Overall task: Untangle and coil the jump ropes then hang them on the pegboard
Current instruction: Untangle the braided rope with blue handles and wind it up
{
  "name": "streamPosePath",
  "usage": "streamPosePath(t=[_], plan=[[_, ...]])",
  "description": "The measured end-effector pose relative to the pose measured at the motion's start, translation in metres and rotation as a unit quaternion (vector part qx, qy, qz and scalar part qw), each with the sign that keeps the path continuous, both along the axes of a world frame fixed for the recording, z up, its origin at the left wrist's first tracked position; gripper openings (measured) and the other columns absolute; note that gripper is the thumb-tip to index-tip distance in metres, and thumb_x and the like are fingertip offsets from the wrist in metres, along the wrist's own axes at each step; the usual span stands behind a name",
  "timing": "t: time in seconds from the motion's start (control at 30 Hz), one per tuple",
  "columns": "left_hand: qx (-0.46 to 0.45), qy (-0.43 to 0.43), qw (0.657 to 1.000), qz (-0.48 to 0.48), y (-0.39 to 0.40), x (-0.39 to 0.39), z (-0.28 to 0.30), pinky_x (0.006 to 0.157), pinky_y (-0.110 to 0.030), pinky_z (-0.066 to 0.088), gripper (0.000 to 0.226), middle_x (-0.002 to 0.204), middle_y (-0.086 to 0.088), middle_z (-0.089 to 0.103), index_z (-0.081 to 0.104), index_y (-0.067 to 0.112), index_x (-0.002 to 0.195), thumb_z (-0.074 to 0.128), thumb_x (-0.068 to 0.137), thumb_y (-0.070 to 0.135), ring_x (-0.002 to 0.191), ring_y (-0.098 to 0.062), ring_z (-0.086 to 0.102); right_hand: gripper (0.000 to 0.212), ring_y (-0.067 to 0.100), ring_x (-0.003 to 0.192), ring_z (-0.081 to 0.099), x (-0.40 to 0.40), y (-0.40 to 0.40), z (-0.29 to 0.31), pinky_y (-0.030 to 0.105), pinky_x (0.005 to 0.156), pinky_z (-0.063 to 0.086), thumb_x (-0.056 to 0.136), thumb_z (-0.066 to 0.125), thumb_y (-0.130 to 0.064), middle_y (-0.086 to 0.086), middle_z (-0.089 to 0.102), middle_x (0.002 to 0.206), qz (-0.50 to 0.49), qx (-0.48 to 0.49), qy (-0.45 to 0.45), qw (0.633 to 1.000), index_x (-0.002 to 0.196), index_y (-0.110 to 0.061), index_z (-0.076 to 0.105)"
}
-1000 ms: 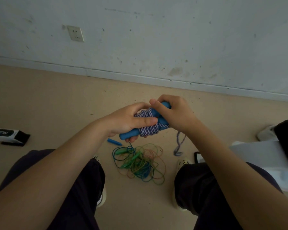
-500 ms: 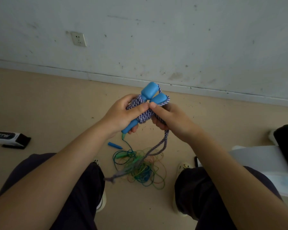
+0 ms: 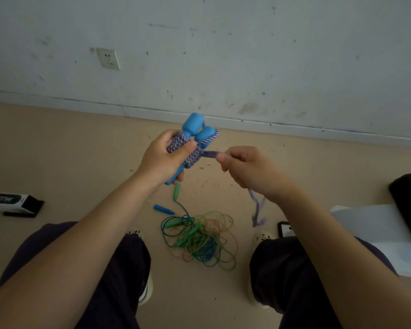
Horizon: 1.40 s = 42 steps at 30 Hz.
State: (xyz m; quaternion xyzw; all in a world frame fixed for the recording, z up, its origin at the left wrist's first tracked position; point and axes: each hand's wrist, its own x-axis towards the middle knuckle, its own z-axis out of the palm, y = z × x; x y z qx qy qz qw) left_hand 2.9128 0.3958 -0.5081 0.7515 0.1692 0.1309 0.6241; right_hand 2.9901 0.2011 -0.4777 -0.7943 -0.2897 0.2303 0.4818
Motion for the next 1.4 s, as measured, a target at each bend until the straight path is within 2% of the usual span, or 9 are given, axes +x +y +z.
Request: streamPosePath(t=[0.13, 0.3, 0.47, 0.6, 0.9, 1.03, 1.13, 1.27, 1.4], plan=[[0.056, 0.090, 0.988, -0.108, 0.007, -0.006, -0.002, 0.039, -0.029, 0.045, 0.022, 0.063, 0.004, 0.069, 0.061, 0.034, 0.112, 0.070, 0.093, 0.040, 0.042, -0.020, 0.059, 0.029, 0.011, 0.049, 0.038, 0.001, -0.008, 0.009, 0.026, 0.048, 0.033, 0.097, 0.059, -0.031, -0.009, 0.042, 0.053, 0.010, 0.026, -0.060, 0.998, 0.071, -0.019, 0.059], [0.054, 0.153, 0.951, -0.264, -0.005, -0.011, 0.001, 0.041, -0.028, 0.047, 0.035, 0.068, -0.001, 0.070, 0.062, 0.034, 0.113, 0.074, 0.084, 0.047, 0.047, -0.024, 0.060, 0.025, 0.007, 0.057, 0.041, 0.001, -0.008, 0.010, 0.017, 0.054, 0.033, 0.093, 0.066, -0.022, 0.017, 0.055, 0.069, 0.037, -0.019, -0.179, 0.983, 0.083, 0.000, 0.064], [0.053, 0.164, 0.932, -0.320, -0.004, -0.009, 0.009, 0.041, -0.027, 0.047, 0.040, 0.071, -0.005, 0.071, 0.062, 0.038, 0.115, 0.073, 0.079, 0.052, 0.045, -0.022, 0.060, 0.027, 0.019, 0.061, 0.048, 0.003, -0.005, 0.002, 0.033, 0.058, 0.038, 0.088, 0.071, -0.026, 0.013, 0.058, 0.068, 0.031, -0.013, -0.202, 0.979, 0.081, 0.000, 0.065], [0.053, 0.175, 0.913, -0.365, -0.005, -0.010, 0.008, 0.038, -0.025, 0.046, 0.036, 0.074, -0.005, 0.072, 0.062, 0.042, 0.113, 0.074, 0.080, 0.050, 0.043, -0.021, 0.060, 0.031, 0.009, 0.059, 0.045, 0.006, -0.002, -0.005, 0.030, 0.056, 0.037, 0.082, 0.077, -0.034, 0.005, 0.059, 0.065, 0.027, -0.045, -0.184, 0.982, 0.078, -0.005, 0.068], [0.063, 0.173, 0.923, -0.337, -0.006, -0.014, 0.005, 0.038, -0.025, 0.046, 0.023, 0.072, -0.002, 0.073, 0.066, 0.042, 0.101, 0.078, 0.082, 0.047, 0.042, -0.021, 0.061, 0.035, -0.001, 0.058, 0.041, 0.008, 0.002, -0.016, 0.012, 0.052, 0.035, 0.080, 0.080, -0.030, -0.007, 0.050, 0.077, 0.033, -0.025, -0.134, 0.990, 0.089, -0.021, 0.048], [0.047, 0.156, 0.932, -0.323, -0.004, -0.014, 0.007, 0.037, -0.024, 0.045, 0.030, 0.075, -0.002, 0.072, 0.067, 0.046, 0.104, 0.078, 0.077, 0.051, 0.042, -0.021, 0.059, 0.027, 0.012, 0.061, 0.048, 0.006, 0.009, -0.018, 0.020, 0.052, 0.040, 0.079, 0.081, -0.020, 0.002, 0.055, 0.079, 0.000, 0.074, -0.099, 0.992, 0.080, -0.015, 0.054], [0.048, 0.148, 0.936, -0.317, -0.005, -0.014, 0.009, 0.037, -0.024, 0.046, 0.036, 0.075, -0.001, 0.074, 0.068, 0.038, 0.109, 0.079, 0.077, 0.050, 0.042, -0.019, 0.060, 0.010, 0.016, 0.080, 0.060, 0.007, 0.011, -0.022, 0.032, 0.072, 0.050, 0.082, 0.077, -0.022, 0.001, 0.066, 0.088, -0.012, 0.057, -0.123, 0.991, 0.081, -0.025, 0.068], [0.059, 0.153, 0.941, -0.296, -0.008, -0.013, 0.010, 0.040, -0.028, 0.048, 0.053, 0.078, -0.005, 0.075, 0.063, 0.035, 0.117, 0.078, 0.072, 0.058, 0.045, -0.022, 0.063, 0.017, 0.005, 0.090, 0.063, 0.004, 0.009, -0.027, 0.023, 0.080, 0.048, 0.094, 0.063, -0.027, -0.009, 0.069, 0.093, 0.012, 0.010, -0.128, 0.992, 0.101, -0.018, 0.077], [0.083, 0.162, 0.949, -0.256, -0.010, -0.012, 0.006, 0.041, -0.032, 0.050, 0.062, 0.078, -0.013, 0.075, 0.052, 0.037, 0.117, 0.082, 0.068, 0.061, 0.046, -0.025, 0.063, 0.019, 0.002, 0.086, 0.069, 0.004, 0.005, -0.024, 0.019, 0.073, 0.055, 0.088, 0.072, -0.036, -0.013, 0.074, 0.094, 0.037, 0.013, -0.018, 0.999, 0.103, -0.024, 0.076]])
